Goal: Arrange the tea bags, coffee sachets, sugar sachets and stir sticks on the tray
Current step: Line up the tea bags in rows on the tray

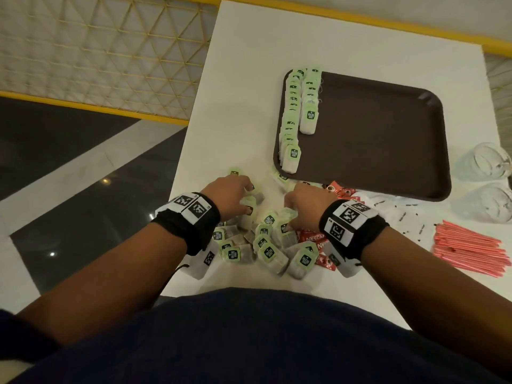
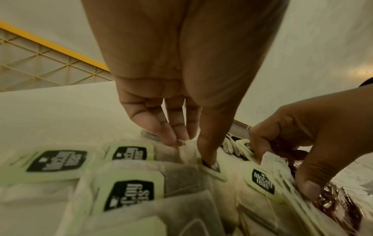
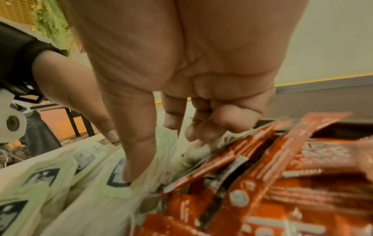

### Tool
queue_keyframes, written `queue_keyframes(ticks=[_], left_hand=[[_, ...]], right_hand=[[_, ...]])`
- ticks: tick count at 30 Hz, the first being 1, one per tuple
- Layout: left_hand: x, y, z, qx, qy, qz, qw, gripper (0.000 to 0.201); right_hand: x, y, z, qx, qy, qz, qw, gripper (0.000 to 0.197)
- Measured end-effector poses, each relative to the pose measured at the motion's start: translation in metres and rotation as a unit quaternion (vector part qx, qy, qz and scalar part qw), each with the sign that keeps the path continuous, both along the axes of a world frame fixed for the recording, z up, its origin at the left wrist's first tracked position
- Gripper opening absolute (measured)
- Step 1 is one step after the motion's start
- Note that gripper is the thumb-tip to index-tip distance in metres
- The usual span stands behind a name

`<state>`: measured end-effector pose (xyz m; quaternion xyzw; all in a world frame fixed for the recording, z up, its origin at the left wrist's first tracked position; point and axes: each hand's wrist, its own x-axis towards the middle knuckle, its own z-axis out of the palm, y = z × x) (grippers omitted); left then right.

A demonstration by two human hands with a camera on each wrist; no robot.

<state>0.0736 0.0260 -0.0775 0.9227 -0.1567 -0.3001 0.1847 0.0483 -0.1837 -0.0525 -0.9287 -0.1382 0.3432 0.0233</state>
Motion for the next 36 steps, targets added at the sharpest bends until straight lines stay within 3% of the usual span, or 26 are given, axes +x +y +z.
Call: queue_keyframes(ticks=[9, 15, 20, 23, 25, 30, 34, 36], left_hand=[[0.002, 0.000, 0.001, -0.061, 0.014, 0.004, 0.998, 0.010], [0.004, 0.002, 0.004, -0.110, 0.026, 0.011, 0.994, 0.007], [0.009, -0.002, 0.014, -0.181, 0.002, 0.064, 0.981, 0.013], [0.020, -0.008, 0.022, -0.237, -0.001, 0.118, 0.964, 0.023], [0.029, -0.015, 0.029, -0.273, -0.005, 0.157, 0.949, 0.019], [0.045, -0.036, 0.047, -0.389, 0.060, 0.228, 0.891, 0.010], [0.056, -0.053, 0.055, -0.418, 0.112, 0.244, 0.868, 0.011], [0.060, -0.059, 0.055, -0.445, 0.147, 0.271, 0.841, 0.012]], right_hand=[[-0.009, -0.011, 0.001, 0.162, 0.006, -0.116, 0.980, 0.014], [-0.006, -0.020, 0.012, 0.255, 0.013, -0.219, 0.942, 0.013], [0.001, -0.028, 0.022, 0.348, 0.013, -0.281, 0.894, 0.013], [0.010, -0.029, 0.034, 0.419, 0.039, -0.311, 0.852, 0.015], [0.019, -0.028, 0.041, 0.448, 0.050, -0.309, 0.838, 0.019], [0.040, -0.021, 0.053, 0.478, 0.047, -0.287, 0.829, 0.016], [0.053, -0.026, 0.051, 0.461, -0.010, -0.293, 0.838, 0.022], [0.059, -0.031, 0.048, 0.455, -0.032, -0.299, 0.838, 0.021]])
